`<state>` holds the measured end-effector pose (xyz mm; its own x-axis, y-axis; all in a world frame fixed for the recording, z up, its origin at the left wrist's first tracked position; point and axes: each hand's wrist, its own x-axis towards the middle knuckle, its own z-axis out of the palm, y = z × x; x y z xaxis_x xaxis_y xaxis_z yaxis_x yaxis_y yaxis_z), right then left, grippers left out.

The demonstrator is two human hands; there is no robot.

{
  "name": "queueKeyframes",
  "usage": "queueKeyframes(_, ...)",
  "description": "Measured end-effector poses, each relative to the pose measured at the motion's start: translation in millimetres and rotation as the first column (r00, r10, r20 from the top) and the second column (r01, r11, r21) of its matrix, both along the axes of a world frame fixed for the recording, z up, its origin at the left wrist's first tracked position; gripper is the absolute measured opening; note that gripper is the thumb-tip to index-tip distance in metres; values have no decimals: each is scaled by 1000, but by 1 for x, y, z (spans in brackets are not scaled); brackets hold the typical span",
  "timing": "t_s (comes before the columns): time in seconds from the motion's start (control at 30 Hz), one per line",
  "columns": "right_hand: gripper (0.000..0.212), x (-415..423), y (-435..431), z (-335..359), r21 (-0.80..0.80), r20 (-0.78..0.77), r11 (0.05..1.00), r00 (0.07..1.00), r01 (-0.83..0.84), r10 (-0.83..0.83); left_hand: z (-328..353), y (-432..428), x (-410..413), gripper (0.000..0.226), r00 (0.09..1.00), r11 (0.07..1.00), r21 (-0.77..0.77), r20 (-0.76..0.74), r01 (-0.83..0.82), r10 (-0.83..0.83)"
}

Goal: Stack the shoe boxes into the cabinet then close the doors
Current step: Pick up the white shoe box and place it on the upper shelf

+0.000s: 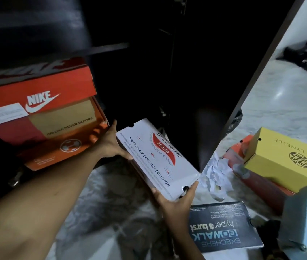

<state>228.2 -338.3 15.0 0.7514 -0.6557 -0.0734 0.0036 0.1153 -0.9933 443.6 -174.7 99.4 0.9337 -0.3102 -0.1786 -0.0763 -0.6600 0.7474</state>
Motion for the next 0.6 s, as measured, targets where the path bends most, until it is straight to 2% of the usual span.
queueKeyframes(0.13,127,-10,1,35,67,104,997,994,-33,26,32,19,-22,124,997,990,-138,72,12,-2)
queueKeyframes(0.2,129,-15,-1,54,65,116,995,991,-69,61,52,30,-28,134,996,983,-185,78,-17,32)
queueKeyframes(0.27,131,-21,0,80,56,132,996,989,-76,68,75,38,-33,158,994,976,-218,103,-20,44)
queueKeyframes(0.33,144,-23,0,105,50,167,995,983,-83,74,105,43,-42,166,985,974,-224,162,-21,58)
queueKeyframes(0.43,164,-20,0,138,-23,249,996,964,-90,93,151,51,-54,135,952,971,-239,298,-1,75)
queueKeyframes(0.47,161,-19,1,154,-47,266,995,958,-93,103,163,55,-53,121,937,971,-237,342,19,65)
queueKeyframes(0.53,137,-13,4,186,-12,333,993,937,-114,111,191,63,-52,99,895,979,-204,440,23,71)
queueKeyframes(0.6,114,-5,7,216,-13,355,992,927,-127,124,224,71,-53,99,852,986,-165,516,-4,90)
